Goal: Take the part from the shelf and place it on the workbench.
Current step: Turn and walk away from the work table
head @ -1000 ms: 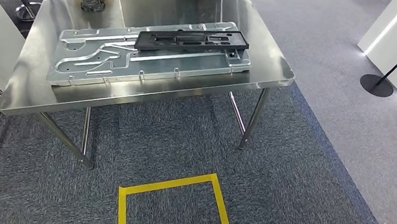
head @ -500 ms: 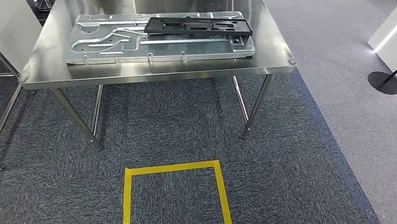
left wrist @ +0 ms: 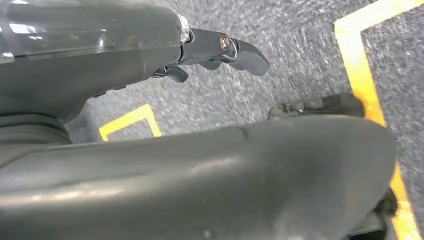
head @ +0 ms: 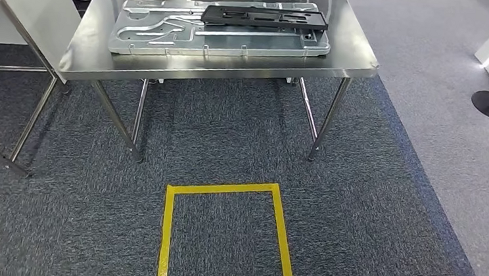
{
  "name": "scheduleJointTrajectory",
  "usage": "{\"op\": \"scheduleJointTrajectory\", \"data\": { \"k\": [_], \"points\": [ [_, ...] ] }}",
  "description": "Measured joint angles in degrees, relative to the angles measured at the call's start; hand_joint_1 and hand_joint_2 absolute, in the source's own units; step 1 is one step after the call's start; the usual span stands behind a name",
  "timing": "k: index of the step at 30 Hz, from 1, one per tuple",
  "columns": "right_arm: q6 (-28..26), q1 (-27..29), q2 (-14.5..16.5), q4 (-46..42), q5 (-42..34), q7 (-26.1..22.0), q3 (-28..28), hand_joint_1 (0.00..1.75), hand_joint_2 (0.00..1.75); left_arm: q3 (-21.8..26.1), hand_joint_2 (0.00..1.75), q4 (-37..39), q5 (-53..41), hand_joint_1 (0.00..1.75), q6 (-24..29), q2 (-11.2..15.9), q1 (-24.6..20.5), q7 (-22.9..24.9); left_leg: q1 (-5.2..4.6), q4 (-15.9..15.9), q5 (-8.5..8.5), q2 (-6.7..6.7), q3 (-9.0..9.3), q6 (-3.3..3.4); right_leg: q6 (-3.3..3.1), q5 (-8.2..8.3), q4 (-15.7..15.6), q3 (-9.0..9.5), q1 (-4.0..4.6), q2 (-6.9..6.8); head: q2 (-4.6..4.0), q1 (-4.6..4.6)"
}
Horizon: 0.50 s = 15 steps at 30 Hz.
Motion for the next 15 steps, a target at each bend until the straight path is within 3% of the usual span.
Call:
{"op": "scheduleJointTrajectory", "data": {
  "k": [2,3,5,7,8,9,10,12,14,15],
  "points": [
    [-0.05,-0.1,-0.13,0.04,-0.13,-0.34,0.0,0.0,0.0,0.0,0.0,0.02,-0.05,0.0,-0.03,0.0,0.21,0.0,0.18,0.29,0.4,-0.41,-0.58,-0.79,-1.03,0.46,-0.01,-0.59,0.09,-1.13,0.0,0.0],
    [-0.1,-0.22,-0.27,0.05,-0.21,-0.51,-0.01,0.0,0.0,0.0,0.0,0.03,-0.08,0.0,-0.04,0.0,0.29,0.02,0.28,1.06,-0.6,0.13,-0.98,-1.12,-1.62,0.97,-0.04,-0.99,0.11,-1.64,0.0,0.0],
    [-0.16,-0.39,-0.63,0.06,-0.32,-0.85,-0.09,0.0,0.0,0.0,0.0,0.04,-0.13,0.0,-0.04,0.0,0.32,0.02,0.53,5.76,-5.63,1.97,-2.37,-1.62,-2.5,2.16,-0.15,-2.06,0.3,-2.67,0.0,-0.01],
    [-0.18,-0.4,-1.06,0.07,-0.35,-1.06,-0.19,0.0,0.0,0.0,0.0,0.04,-0.22,0.0,-0.04,-0.01,0.21,-0.04,0.73,13.14,-10.68,2.84,-3.82,-2.09,-2.75,3.38,-0.09,-3.54,0.67,-3.65,0.0,-0.01],
    [-0.19,-0.41,-1.29,0.08,-0.36,-1.14,-0.21,0.0,0.0,0.01,0.0,0.04,-0.32,0.0,-0.04,-0.02,0.17,-0.08,0.82,15.85,-11.37,2.92,-3.87,-2.22,-2.76,4.02,-0.05,-4.4,0.82,-4.1,0.0,-0.01],
    [-0.2,-0.45,-1.47,0.08,-0.36,-1.21,-0.22,0.0,0.0,0.01,0.0,0.04,-0.43,0.0,-0.04,-0.03,0.17,-0.11,0.87,16.97,-10.72,2.95,-3.19,-2.25,-2.73,4.68,-0.01,-5.31,0.94,-4.46,0.0,-0.01],
    [-0.21,-0.5,-1.61,0.08,-0.36,-1.26,-0.24,0.0,0.0,0.01,0.0,0.04,-0.55,0.0,-0.04,-0.04,0.18,-0.14,0.91,16.18,-9.21,2.96,-1.61,-2.18,-2.66,5.35,0.02,-6.22,1.04,-4.69,0.0,-0.01],
    [-0.26,-0.63,-1.72,0.08,-0.36,-1.28,-0.3,0.0,0.0,0.01,0.0,0.04,-0.72,0.0,-0.04,-0.06,0.12,-0.19,0.86,9.41,-7.13,2.97,4.4,-1.73,-2.39,6.68,0.07,-7.76,1.2,-4.87,0.0,-0.01],
    [-0.36,-0.74,-1.74,0.08,-0.39,-1.28,-0.39,0.0,0.0,0.01,0.0,0.03,-0.97,0.0,-0.02,-0.07,-0.06,-0.25,0.49,0.38,-8.2,2.95,10.9,-0.9,-1.86,7.96,0.11,-8.62,1.28,-4.93,0.0,-0.01],
    [-0.41,-0.78,-1.74,0.08,-0.43,-1.27,-0.48,0.0,0.0,0.0,0.0,0.02,-1.1,0.0,-0.01,-0.07,-0.13,-0.27,0.21,-2.36,-8.89,2.93,12.62,-0.47,-1.52,8.58,0.05,-8.84,1.23,-4.97,0.0,-0.01]
  ]
}}
